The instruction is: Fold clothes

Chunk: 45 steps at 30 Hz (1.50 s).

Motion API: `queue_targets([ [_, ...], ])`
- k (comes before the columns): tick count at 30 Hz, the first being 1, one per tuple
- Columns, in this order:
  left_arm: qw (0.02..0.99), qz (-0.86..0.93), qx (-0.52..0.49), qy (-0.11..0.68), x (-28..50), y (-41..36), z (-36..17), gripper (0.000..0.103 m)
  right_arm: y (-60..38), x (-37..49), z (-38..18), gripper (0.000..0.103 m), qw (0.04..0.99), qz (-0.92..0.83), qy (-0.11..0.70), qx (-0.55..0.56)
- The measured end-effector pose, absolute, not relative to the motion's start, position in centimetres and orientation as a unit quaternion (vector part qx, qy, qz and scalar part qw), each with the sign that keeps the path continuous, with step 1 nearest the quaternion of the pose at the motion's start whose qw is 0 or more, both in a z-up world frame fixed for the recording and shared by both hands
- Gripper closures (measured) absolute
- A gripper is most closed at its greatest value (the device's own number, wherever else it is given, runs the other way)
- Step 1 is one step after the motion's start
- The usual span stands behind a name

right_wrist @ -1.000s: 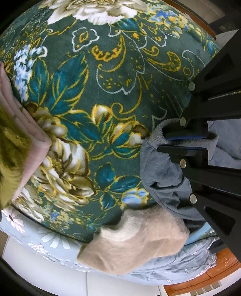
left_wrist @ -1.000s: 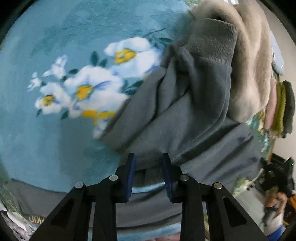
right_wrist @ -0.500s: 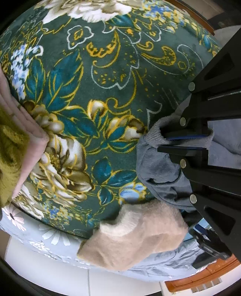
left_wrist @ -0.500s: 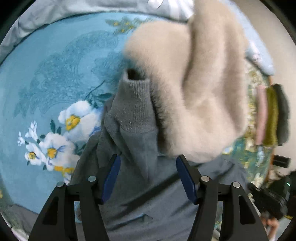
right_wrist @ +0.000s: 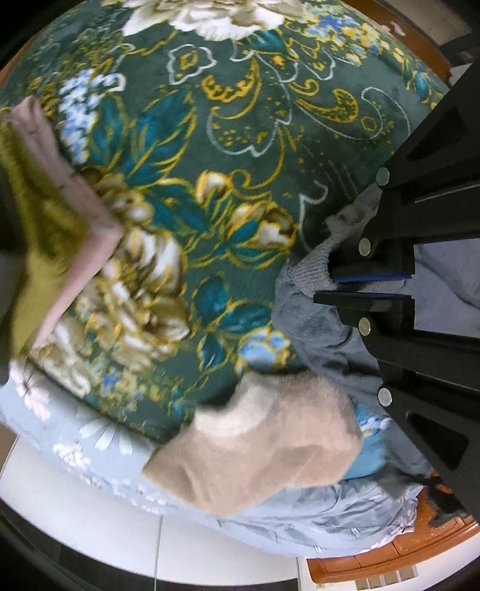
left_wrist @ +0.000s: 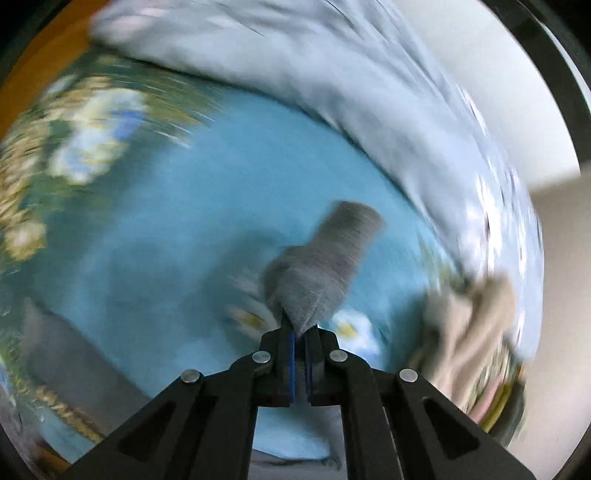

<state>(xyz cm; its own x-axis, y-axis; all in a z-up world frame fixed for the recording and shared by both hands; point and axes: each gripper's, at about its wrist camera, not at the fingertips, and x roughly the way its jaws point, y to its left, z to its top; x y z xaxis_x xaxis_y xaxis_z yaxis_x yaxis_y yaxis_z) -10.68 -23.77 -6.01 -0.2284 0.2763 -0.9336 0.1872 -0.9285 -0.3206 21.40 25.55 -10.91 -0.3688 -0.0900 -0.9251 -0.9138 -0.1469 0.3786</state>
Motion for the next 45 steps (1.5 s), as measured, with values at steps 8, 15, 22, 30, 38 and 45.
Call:
queue_targets([
  [8,-0.063,0.735,-0.623,-0.259,-8.8,-36.6,-7.0,0.100,24.3,17.8,-9.0,0.098,0.318,0.638,0.513,-0.478],
  [15,-0.084,0.707,-0.640,-0.288,-8.0,-39.0,-10.5,0.100,22.6,15.8,-10.0,0.092,0.316,0.630,0.456,-0.544],
  [22,-0.071,0.700,-0.650,-0.287,-7.9,-40.0,-11.7,0.100,21.6,16.7,-8.0,0.076,0.382,0.611,0.471,-0.509],
  [30,-0.054,0.697,-0.655,-0.286,-8.9,-39.8,-11.7,0.099,21.1,12.0,-13.9,0.048,0.356,0.535,0.633,-0.432],
  [38,-0.057,0.689,-0.665,-0.282,-9.4,-40.0,-12.8,0.099,22.9,11.1,-19.1,0.050,0.477,0.425,0.611,-0.467],
  [45,-0.071,0.677,-0.672,-0.292,-9.5,-40.5,-13.6,0.099,23.6,11.9,-21.1,0.077,0.496,0.369,0.609,-0.497],
])
